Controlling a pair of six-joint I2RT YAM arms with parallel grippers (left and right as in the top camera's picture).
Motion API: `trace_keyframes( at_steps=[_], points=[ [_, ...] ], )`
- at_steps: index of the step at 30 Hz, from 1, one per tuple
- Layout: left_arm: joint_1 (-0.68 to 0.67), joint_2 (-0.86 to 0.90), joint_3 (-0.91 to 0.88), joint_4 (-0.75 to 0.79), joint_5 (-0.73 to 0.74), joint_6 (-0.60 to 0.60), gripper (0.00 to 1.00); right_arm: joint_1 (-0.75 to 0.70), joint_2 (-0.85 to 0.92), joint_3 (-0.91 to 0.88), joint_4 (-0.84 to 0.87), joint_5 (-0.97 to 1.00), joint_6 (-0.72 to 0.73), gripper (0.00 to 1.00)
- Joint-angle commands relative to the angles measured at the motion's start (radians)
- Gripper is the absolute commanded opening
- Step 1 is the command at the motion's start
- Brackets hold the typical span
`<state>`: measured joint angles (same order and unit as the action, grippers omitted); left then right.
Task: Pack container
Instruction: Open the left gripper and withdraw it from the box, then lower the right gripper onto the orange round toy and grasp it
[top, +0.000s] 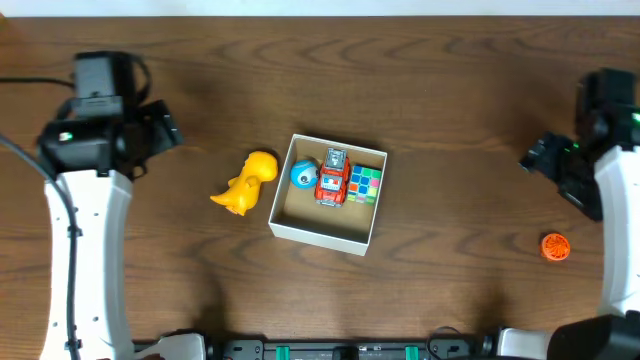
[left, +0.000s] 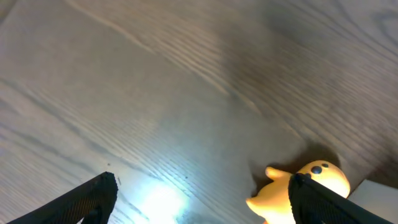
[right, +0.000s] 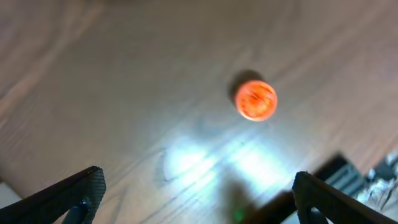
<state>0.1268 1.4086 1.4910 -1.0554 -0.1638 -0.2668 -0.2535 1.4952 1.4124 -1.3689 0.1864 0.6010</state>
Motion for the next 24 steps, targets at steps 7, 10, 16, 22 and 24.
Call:
trace_keyframes(
  at_steps=[7,10,16,22,24],
  points=[
    [0.035,0.011,-0.063,-0.006,0.075,-0.016,0.9,-0.235,-0.003,-0.25,0.149,-0.047,-0.01,0.99],
    [0.035,0.011,-0.063,-0.006,0.075,-0.015,0.9,-0.299,-0.003,-0.325,0.242,-0.071,-0.05,0.99],
    [0.035,0.011,-0.063,-0.006,0.075,-0.016,0.91,-0.346,-0.003,-0.444,0.399,-0.085,-0.057,0.99],
    [0.035,0.011,-0.063,-0.006,0.076,-0.016,0.9,-0.341,-0.003,-0.551,0.56,-0.09,-0.057,0.99],
    [0.035,0.011,-0.063,-0.006,0.076,-0.016,0.9,-0.341,-0.003,-0.591,0.62,-0.09,-0.056,0.99]
  ],
)
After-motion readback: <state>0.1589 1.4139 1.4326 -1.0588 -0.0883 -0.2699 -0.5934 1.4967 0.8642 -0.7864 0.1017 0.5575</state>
